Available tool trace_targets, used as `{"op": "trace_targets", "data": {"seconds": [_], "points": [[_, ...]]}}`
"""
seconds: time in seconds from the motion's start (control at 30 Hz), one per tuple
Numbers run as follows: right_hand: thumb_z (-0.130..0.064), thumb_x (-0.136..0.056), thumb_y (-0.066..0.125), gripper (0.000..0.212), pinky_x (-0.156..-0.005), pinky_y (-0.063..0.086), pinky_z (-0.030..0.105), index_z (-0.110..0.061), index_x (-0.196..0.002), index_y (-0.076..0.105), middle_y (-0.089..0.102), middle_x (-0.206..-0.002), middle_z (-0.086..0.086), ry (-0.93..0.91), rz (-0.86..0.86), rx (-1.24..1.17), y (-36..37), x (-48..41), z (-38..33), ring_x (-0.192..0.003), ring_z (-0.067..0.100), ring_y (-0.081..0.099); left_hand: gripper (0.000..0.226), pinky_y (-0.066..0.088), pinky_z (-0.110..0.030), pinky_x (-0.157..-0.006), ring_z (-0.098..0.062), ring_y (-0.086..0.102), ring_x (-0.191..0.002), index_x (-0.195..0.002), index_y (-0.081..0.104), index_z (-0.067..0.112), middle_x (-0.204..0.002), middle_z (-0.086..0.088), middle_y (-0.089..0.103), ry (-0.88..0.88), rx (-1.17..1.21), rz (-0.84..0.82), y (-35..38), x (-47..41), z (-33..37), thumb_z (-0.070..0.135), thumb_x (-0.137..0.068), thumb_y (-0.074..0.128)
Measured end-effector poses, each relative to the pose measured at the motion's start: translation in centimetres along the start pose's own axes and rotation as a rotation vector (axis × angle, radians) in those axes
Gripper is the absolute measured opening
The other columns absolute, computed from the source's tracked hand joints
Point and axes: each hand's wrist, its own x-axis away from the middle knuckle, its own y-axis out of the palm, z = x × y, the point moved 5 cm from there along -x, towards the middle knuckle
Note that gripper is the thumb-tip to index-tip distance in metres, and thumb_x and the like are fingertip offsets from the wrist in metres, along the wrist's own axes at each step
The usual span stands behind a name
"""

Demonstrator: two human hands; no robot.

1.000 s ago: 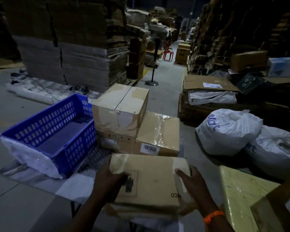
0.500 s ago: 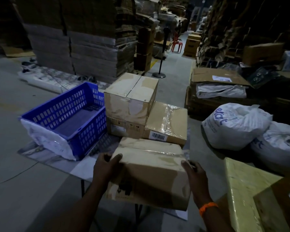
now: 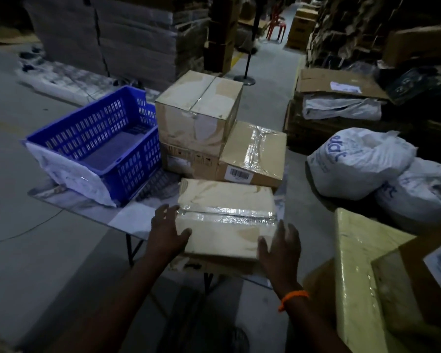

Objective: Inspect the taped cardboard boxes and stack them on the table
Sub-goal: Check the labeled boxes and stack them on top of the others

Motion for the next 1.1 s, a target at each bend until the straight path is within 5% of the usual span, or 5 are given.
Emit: {"op": "trace_targets", "data": {"seconds": [0.17,0.3,0.57,0.9,1.1], "points": [[-0.055,-0.099,0.035,0.078,-0.123,0.021,0.050,-0.005,-0.159,0.035,0.026,-0.168,0.017,-0.324,-0.187,0.007,2.6,-2.4,-6.0,-0.156,0.035,0.023,0.070,0.020,-0.046,-0.124,-0.030,0.019,-0.153,-0.158,0.031,0.016,-0.167,-0.011,0.022,0.248,-0.267,-0.062,1.9,-1.8,2.7,0.044,-0.098,0.054],[-0.054,-0.105,0.028,0.075,-0.128,0.012,0.050,-0.012,-0.165,0.013,0.000,-0.173,0.008,-0.437,-0.404,0.168,5.4,-5.2,-7.8,-0.161,0.027,0.002,0.067,0.003,-0.043,-0.124,-0.024,-0.001,-0.157,-0.162,0.014,0.019,-0.170,-0.005,0.000,0.269,-0.381,-0.159,4.6,-3.5,4.4,0.048,-0.106,0.037],[-0.061,-0.100,0.017,0.081,-0.126,-0.006,0.047,-0.014,-0.165,0.014,0.003,-0.173,0.006,-0.454,-0.379,0.230,7.0,-5.6,-6.7,-0.161,0.023,0.001,0.064,-0.001,-0.046,-0.125,-0.024,0.002,-0.157,-0.163,0.014,0.022,-0.170,-0.004,0.003,0.328,-0.494,-0.146,7.2,-4.2,3.9,0.050,-0.106,0.022],[-0.063,-0.094,0.006,0.089,-0.128,0.005,0.050,-0.011,-0.165,0.018,0.010,-0.173,0.008,-0.466,-0.514,0.190,5.3,-5.2,-6.7,-0.161,0.026,0.006,0.073,-0.004,-0.049,-0.125,-0.023,-0.007,-0.156,-0.163,0.004,0.022,-0.170,-0.005,-0.008,0.275,-0.510,-0.258,6.8,-3.2,4.1,0.060,-0.100,0.006],[-0.053,-0.107,0.023,0.069,-0.127,0.020,0.051,-0.011,-0.161,0.032,0.027,-0.169,0.008,-0.682,-0.521,0.142,1.9,-0.1,-2.5,-0.158,0.023,0.020,0.071,-0.002,-0.046,-0.126,-0.020,-0.006,-0.156,-0.163,0.008,0.025,-0.169,-0.003,-0.005,0.370,-0.503,-0.272,5.0,2.9,2.6,0.062,-0.102,0.004]]}}
